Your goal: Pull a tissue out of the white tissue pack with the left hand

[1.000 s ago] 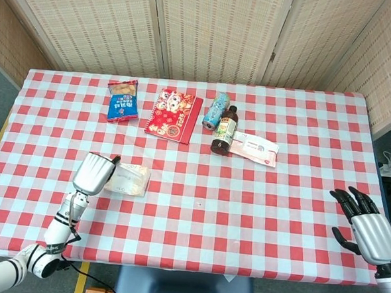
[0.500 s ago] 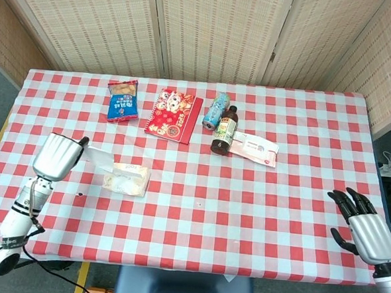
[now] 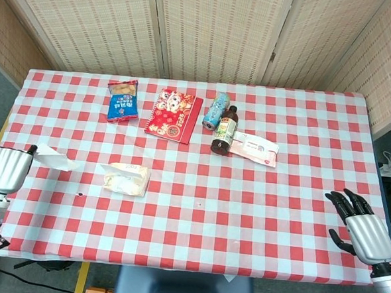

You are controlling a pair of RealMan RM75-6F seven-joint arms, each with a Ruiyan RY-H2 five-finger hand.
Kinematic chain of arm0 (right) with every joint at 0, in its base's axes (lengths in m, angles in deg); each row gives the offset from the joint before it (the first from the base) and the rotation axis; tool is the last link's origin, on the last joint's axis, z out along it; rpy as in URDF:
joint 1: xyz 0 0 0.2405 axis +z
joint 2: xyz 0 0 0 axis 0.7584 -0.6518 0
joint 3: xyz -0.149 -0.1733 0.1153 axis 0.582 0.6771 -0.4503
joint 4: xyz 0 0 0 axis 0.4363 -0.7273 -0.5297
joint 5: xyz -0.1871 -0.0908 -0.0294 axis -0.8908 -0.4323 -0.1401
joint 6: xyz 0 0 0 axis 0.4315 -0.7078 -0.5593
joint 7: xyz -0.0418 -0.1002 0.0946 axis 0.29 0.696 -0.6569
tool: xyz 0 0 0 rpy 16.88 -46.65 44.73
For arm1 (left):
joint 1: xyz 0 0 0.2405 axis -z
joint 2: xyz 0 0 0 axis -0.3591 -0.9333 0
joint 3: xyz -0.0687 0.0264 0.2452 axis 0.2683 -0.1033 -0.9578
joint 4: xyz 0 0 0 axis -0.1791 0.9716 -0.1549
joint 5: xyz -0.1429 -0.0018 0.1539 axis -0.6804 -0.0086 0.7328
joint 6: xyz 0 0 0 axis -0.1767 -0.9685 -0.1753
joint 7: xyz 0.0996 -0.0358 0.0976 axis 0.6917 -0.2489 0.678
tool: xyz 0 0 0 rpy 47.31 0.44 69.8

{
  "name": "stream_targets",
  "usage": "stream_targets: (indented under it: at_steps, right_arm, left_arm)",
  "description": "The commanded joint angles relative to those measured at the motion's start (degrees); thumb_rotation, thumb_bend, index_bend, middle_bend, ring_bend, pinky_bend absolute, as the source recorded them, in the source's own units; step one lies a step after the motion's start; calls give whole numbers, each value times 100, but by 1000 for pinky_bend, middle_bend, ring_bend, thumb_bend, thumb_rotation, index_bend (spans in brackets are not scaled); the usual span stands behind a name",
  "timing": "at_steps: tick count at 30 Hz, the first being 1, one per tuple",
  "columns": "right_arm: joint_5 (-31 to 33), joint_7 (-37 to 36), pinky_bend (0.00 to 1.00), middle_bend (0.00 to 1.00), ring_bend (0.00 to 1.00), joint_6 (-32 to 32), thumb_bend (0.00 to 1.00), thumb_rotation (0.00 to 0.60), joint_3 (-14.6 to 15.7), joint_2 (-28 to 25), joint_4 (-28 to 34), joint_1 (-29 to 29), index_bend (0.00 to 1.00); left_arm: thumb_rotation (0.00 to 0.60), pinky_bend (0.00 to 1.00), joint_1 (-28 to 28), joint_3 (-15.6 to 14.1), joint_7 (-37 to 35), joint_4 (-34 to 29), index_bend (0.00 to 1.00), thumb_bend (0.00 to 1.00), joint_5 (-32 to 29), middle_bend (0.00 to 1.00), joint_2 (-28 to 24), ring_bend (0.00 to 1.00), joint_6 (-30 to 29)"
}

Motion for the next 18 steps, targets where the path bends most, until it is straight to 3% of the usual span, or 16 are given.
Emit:
stream_targets:
  at_steps: [1, 6, 11, 14, 18]
  right_arm:
    - [-3, -7, 114, 104, 0, -5, 276, 600, 2, -1, -2, -2, 129]
    - [-21, -28, 114, 104, 0, -32, 276, 600, 5, -3, -4, -9, 129]
    - [-12, -31, 114, 104, 0, -16, 276, 600, 4, 2, 1, 0, 129]
    - [-1, -41, 114, 104, 0, 2, 276, 600, -6, 7, -2, 15, 129]
    - [47, -18, 114, 104, 0, 41, 276, 600, -22, 26, -14, 33, 129]
  left_arm:
    - [600, 920, -135, -101, -65, 190, 529, 522, 75, 806, 183, 871, -174]
    - [600, 863, -298, -175, -58, 121, 337, 443, 23, 618, 304, 768, -252]
    - [600, 741, -443, -353, -216, -103, 191, 418, 78, 392, 340, 554, -213]
    - [600, 711, -534, -428, -288, -290, 148, 408, 108, 322, 363, 469, -241]
    - [600, 706, -647, -570, -522, -399, 136, 409, 305, 310, 469, 445, -376]
